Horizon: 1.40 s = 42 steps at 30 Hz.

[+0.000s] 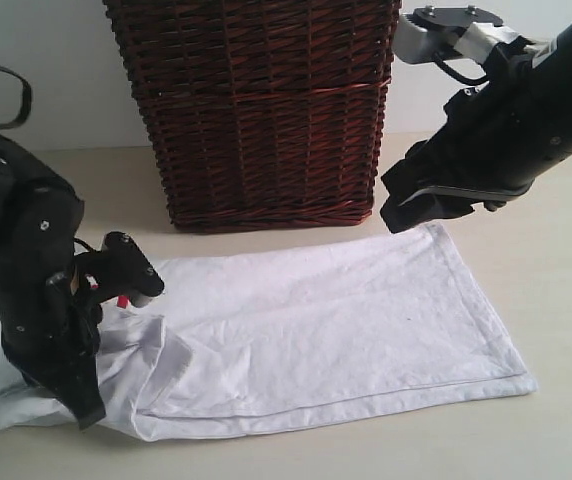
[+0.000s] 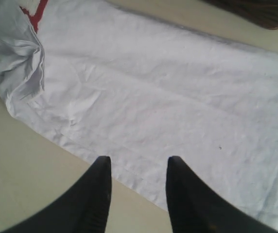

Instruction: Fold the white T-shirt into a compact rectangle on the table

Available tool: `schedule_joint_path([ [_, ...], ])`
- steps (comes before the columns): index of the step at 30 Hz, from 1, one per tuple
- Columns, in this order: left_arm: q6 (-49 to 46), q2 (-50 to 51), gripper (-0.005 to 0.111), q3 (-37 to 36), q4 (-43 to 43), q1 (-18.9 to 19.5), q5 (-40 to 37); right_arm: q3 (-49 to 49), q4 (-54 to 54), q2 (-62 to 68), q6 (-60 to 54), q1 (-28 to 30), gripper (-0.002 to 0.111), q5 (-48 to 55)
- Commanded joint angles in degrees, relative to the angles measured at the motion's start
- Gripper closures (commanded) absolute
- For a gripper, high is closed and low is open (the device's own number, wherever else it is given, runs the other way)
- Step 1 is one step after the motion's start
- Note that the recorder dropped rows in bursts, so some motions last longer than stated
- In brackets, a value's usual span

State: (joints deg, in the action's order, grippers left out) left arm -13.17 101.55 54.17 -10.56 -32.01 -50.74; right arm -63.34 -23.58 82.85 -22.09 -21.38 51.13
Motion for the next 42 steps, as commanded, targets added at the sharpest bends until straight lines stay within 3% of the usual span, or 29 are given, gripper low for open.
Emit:
schedule_joint_path([
  [1,10.46,2.48,0.101,1.57,-13.66,0.28,1.68,-0.47,-0.06,-0.07,-0.74,0.09,0.07,-0.4],
  [5,10.46,2.48,0.091,4.6,-13.77,0.28,1.78,-0.47,-0.06,-0.07,-0.63,0.09,0.07,-0.61],
  [10,12.02,2.48,0.066,5.82,-14.08,0.28,4.51,-0.47,-0.06,-0.07,-0.75,0.09,0.07,-0.6],
  [12,11.9,2.48,0.063,5.82,-11.34,-0.06,5.21,-0.47,-0.06,-0.07,-0.75,0.09,0.07,-0.6],
  [16,6.35,2.37,0.062,5.82,-1.35,-2.08,6.43,-0.47,-0.06,-0.07,-0.75,0.09,0.07,-0.6],
  [23,4.24,2.47,0.062,5.94,2.54,-6.35,10.82,-0.47,-0.06,-0.07,-0.63,0.09,0.07,-0.63],
  [33,9.73,3.12,0.062,5.94,-2.21,-6.83,13.61,-0.47,-0.06,-0.07,-0.61,0.09,0.07,-0.63],
  [42,10.59,7.07,0.062,5.58,-0.57,-6.83,13.49,-0.47,-0.06,-0.07,-0.61,0.09,0.07,-0.63],
])
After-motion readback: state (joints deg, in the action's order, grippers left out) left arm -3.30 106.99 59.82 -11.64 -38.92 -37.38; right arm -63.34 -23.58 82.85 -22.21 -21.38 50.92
